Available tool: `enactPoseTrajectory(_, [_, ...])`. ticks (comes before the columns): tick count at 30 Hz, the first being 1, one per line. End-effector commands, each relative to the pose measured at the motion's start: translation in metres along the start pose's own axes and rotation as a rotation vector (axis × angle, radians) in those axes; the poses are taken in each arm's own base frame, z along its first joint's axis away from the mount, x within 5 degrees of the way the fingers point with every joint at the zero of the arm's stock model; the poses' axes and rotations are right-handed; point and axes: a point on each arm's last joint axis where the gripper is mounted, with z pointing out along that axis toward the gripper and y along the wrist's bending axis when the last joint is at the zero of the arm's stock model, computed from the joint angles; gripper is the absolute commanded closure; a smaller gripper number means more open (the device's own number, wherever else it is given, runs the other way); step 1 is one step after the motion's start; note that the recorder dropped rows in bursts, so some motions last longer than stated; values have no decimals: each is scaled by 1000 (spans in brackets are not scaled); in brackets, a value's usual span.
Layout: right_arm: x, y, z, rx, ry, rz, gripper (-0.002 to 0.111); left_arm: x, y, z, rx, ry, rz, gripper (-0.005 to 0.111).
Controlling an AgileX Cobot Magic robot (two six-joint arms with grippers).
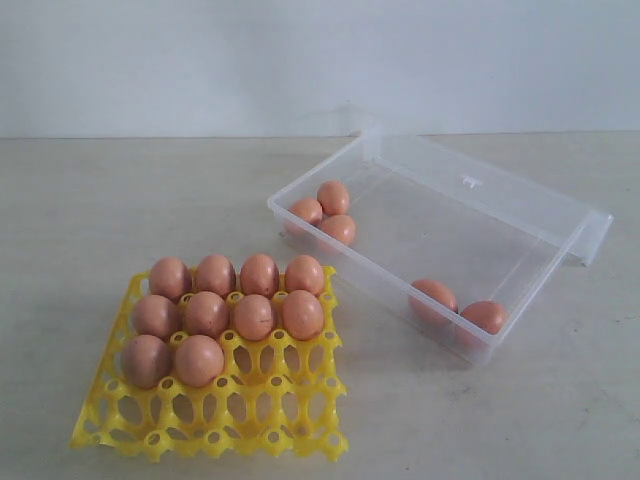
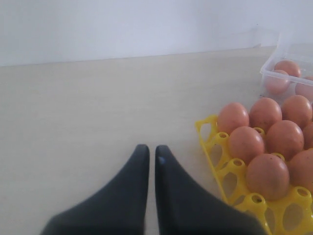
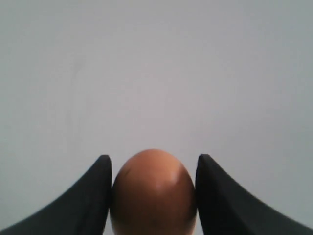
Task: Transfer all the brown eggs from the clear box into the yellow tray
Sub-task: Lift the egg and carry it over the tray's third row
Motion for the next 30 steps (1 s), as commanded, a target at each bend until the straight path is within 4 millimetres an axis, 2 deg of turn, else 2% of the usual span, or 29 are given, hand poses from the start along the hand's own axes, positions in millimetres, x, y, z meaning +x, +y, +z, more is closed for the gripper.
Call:
enactPoseTrajectory(1, [-4, 17, 3, -180, 53, 342, 108, 1, 0, 0, 3, -3, 4, 103])
enactPoseTrajectory(5, [2, 35, 4, -398, 81, 536, 108, 1, 0, 0, 3, -3, 4, 103])
enactPoseTrajectory(8, [16, 45, 7, -544, 93, 773, 108, 1, 0, 0, 3, -3, 4, 103])
enactPoseTrajectory(11, [43, 50, 11, -651, 122, 920, 108, 1, 0, 0, 3, -3, 4, 103])
enactPoseTrajectory(12, [63, 50, 15, -634, 190, 960, 108, 1, 0, 0, 3, -3, 4, 103])
enactPoseTrajectory(14, [90, 52, 17, -626, 296, 1004, 108, 1, 0, 0, 3, -3, 4, 103])
enactPoseTrajectory(18, [147, 61, 7, -683, 547, 970, 108, 1, 0, 0, 3, -3, 4, 103])
enactPoseTrajectory(21, [173, 74, -12, -831, 766, 882, 108, 1, 0, 0, 3, -3, 4, 103])
enactPoseTrajectory(26, [187, 103, -53, -1170, 1038, 665, 108, 1, 0, 0, 3, -3, 4, 103])
enactPoseTrajectory(30, [182, 135, -68, -1336, 999, 564, 108, 1, 0, 0, 3, -3, 4, 103])
